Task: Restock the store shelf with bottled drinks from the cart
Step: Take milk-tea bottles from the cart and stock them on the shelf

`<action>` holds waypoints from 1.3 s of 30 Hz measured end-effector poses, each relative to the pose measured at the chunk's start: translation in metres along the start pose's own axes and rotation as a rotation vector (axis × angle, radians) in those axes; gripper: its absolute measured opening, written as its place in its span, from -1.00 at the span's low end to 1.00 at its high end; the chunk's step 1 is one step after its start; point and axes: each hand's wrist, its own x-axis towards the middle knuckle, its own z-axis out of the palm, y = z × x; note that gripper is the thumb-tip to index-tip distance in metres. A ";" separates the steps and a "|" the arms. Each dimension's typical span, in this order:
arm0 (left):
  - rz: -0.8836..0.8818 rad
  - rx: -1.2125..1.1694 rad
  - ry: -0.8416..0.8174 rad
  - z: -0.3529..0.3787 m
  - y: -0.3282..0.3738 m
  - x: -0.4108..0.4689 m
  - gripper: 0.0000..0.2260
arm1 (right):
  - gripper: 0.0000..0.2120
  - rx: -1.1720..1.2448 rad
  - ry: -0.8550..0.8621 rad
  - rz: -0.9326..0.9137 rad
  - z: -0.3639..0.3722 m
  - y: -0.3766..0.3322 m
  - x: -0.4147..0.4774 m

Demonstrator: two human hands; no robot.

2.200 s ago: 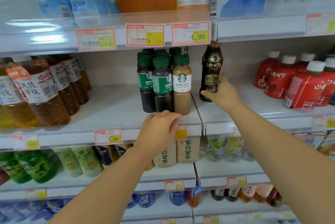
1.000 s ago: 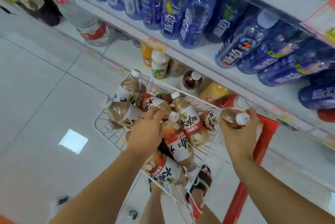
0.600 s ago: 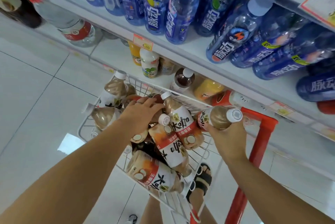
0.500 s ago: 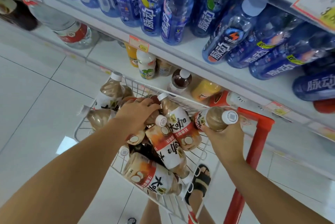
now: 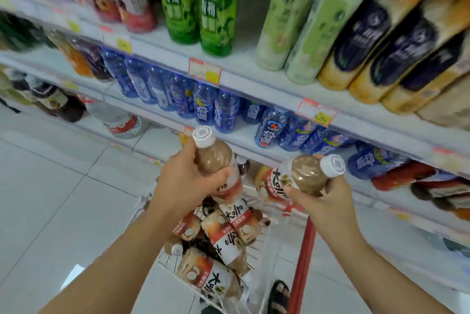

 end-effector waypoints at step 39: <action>0.585 0.128 0.277 -0.011 0.446 0.104 -0.33 | -0.31 -0.006 0.222 -0.627 -0.220 -0.329 0.133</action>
